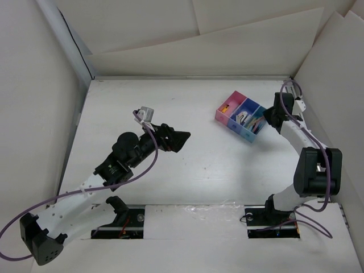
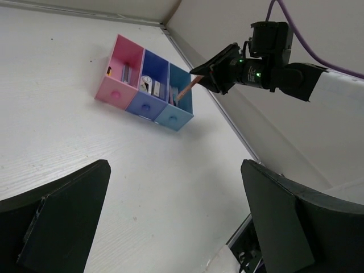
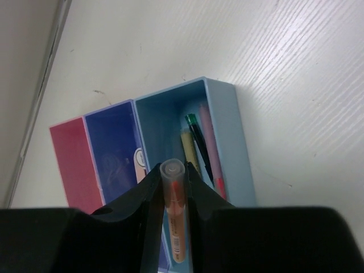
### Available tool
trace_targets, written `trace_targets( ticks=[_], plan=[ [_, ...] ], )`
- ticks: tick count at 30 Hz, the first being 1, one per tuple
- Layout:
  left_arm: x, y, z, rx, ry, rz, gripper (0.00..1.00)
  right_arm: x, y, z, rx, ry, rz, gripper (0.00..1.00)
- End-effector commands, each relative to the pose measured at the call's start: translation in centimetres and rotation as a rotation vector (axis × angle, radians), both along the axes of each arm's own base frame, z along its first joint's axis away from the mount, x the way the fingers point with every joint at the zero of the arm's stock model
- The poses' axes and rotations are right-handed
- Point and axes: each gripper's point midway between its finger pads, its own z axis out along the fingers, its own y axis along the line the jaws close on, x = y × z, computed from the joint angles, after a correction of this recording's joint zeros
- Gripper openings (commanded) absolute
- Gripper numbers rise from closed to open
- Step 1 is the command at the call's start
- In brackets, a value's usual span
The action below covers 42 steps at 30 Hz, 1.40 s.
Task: Sort the stationery into containers
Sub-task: Place the pen in the storage box, then reset both arms
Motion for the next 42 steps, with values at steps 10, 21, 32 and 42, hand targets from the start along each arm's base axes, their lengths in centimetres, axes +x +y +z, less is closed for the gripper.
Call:
trace_targets(
  ticks=[10, 21, 32, 42],
  plan=[
    [1.8, 0.9, -2.8, 0.021, 0.106, 0.124, 1.00, 2.1, 1.4, 4.9, 0.008, -0.138, 0.048, 0.59],
    [1.1, 2.9, -0.6, -0.064, 0.029, 0.171, 1.00, -6.3, 10.0, 14.8, 0.051, -0.408, 0.302, 1.00],
    [1.7, 4.9, -2.4, -0.022, 0.101, 0.286, 1.00, -15.4, 19.6, 15.2, 0.157, -0.511, 0.566, 1.00],
    [1.6, 5.9, -1.9, -0.068, 0.084, 0.324, 1.00, -16.0, 22.4, 13.0, 0.117, -0.431, 0.633, 1.00]
  ],
)
